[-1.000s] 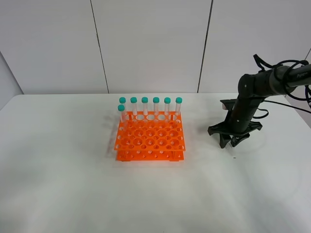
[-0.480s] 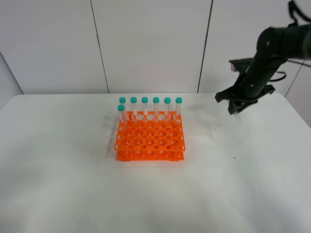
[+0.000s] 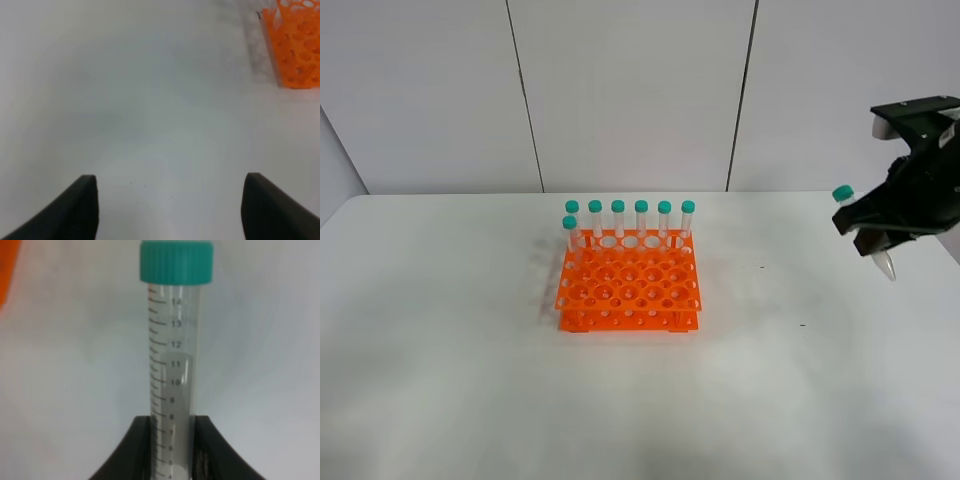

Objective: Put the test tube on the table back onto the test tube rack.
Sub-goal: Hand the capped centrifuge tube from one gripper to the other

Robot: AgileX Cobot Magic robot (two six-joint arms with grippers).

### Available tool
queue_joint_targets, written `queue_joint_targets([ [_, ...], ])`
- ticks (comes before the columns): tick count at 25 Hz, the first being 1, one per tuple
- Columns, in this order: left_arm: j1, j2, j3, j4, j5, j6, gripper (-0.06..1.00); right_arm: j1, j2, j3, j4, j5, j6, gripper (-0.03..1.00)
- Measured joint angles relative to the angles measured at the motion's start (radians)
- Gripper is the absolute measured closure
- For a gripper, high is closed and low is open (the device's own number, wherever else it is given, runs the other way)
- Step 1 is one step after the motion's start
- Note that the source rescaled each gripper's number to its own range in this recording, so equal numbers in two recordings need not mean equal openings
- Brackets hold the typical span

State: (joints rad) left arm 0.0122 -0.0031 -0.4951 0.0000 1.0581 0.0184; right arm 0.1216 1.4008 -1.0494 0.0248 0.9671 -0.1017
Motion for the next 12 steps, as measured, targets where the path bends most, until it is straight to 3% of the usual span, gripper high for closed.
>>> queue_joint_targets([
  [4,0.000,0.000,0.000,0.000,0.000,0.000,-0.02,0.001,-0.018,0.064,0.054,-0.080,-0.026,0.95],
  [6,0.000,0.000,0.000,0.000,0.000,0.000,-0.02,0.025,-0.018,0.061,0.103,-0.121,-0.102,0.95],
  [12,0.000,0.000,0.000,0.000,0.000,0.000,-0.02,0.234,-0.018,0.051,0.190,-0.239,-0.257,0.95],
])
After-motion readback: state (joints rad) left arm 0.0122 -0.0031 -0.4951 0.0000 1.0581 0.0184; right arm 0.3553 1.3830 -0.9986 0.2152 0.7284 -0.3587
